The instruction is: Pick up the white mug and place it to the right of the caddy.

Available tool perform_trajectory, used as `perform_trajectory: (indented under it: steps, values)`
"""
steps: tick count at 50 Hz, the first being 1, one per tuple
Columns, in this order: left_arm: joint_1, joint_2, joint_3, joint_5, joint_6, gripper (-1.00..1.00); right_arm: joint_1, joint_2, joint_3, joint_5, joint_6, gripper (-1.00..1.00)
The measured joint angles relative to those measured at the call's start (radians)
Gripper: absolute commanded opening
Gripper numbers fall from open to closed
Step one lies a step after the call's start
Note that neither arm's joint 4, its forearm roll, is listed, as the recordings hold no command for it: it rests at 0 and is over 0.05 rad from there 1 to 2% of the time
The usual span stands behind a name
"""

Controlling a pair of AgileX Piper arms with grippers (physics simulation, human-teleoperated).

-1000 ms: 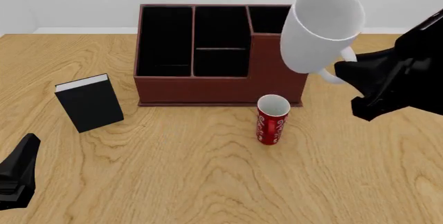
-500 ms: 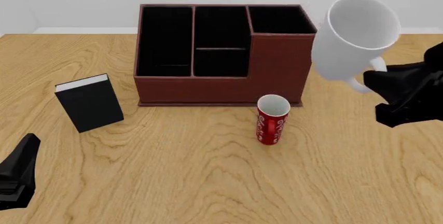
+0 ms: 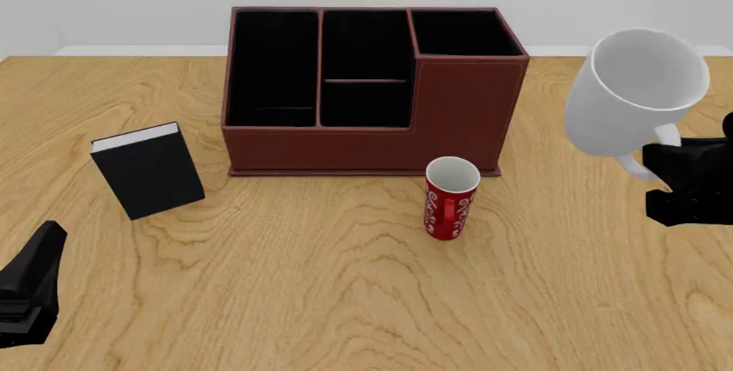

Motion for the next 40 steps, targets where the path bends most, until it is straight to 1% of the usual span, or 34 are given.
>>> perform_trajectory:
  steps: [20,40]
  values:
    - [0.0,0.0,0.0,0.0,0.0,1.0,-0.114,0.048,0.049,-0.073,0.005,-1.0]
    - [0.0,0.0,0.0,0.0,0.0,1.0,-0.17,0.144,-0.001,-0.134,0.019,-1.0]
